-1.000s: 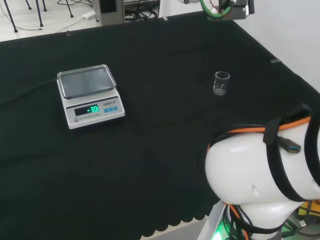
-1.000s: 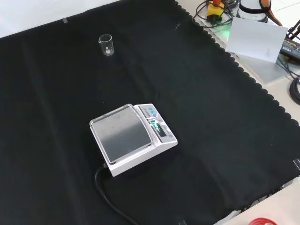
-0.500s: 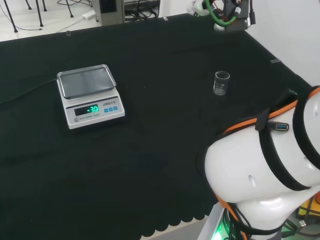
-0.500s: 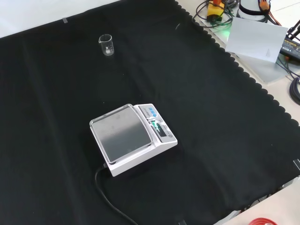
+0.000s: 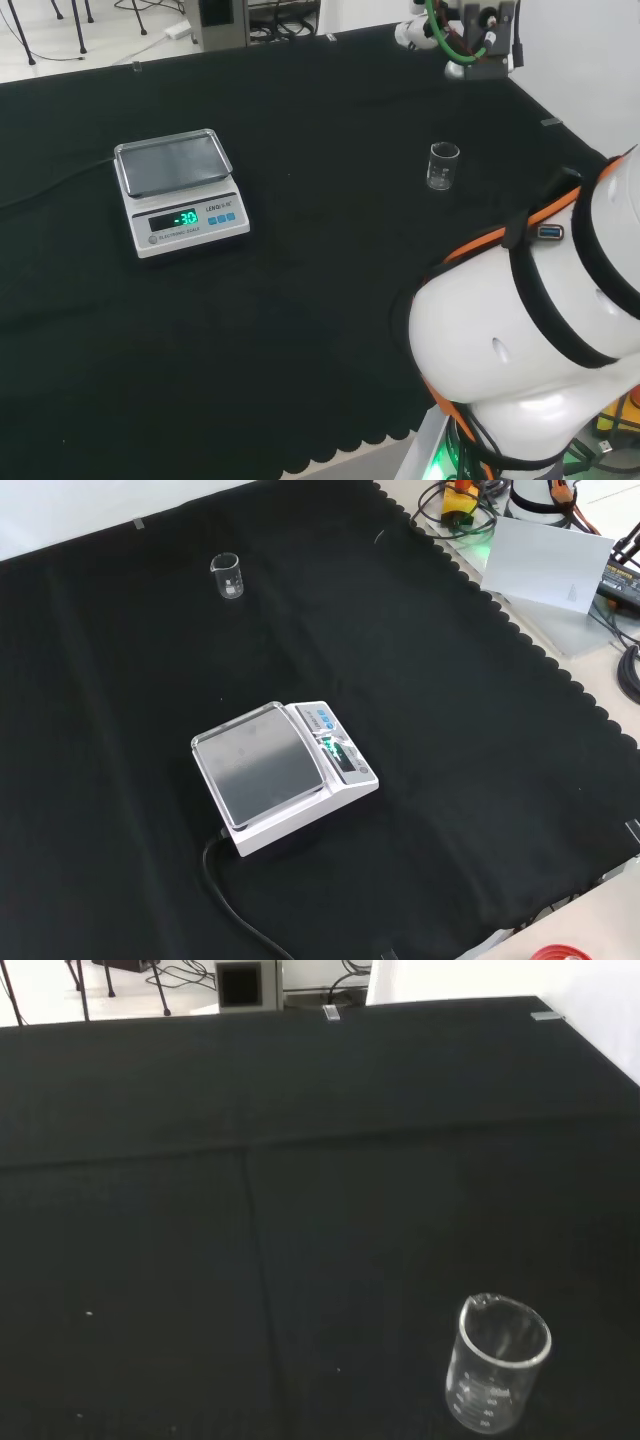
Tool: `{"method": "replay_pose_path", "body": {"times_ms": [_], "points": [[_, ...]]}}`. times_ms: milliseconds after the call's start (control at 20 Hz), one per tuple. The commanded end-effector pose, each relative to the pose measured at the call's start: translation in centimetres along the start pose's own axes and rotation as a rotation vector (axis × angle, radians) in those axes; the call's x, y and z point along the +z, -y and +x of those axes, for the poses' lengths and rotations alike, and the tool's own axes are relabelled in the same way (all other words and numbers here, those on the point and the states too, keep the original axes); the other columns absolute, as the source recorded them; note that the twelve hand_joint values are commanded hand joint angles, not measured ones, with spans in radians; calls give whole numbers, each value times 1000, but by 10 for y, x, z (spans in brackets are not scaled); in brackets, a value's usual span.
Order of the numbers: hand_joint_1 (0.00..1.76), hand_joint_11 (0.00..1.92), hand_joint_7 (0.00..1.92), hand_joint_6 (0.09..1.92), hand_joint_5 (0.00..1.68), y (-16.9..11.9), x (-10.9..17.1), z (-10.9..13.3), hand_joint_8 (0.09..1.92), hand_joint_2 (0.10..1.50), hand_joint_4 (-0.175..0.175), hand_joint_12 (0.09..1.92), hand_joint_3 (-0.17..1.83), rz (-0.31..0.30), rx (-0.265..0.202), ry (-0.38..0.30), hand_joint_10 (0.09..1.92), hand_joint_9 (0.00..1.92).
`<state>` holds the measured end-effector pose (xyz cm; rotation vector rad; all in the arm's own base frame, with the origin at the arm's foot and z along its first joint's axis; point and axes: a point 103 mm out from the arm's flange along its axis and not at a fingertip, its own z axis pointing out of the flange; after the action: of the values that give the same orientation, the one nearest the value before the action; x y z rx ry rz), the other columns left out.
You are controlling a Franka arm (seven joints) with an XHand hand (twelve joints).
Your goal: Pick up the beaker.
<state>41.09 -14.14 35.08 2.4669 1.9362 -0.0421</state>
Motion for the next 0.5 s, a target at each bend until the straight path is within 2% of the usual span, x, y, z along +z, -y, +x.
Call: {"method": "replay_pose_path", "body": {"times_ms": [50, 500], "points": [[723, 218, 468, 664, 534, -14, 29, -21, 711, 1150, -63, 1407, -175, 34, 40, -12, 783, 593], [724, 224, 465, 668, 529, -17, 59, -49, 709, 1149, -65, 1403, -175, 87, 90, -3, 778, 594]]}}
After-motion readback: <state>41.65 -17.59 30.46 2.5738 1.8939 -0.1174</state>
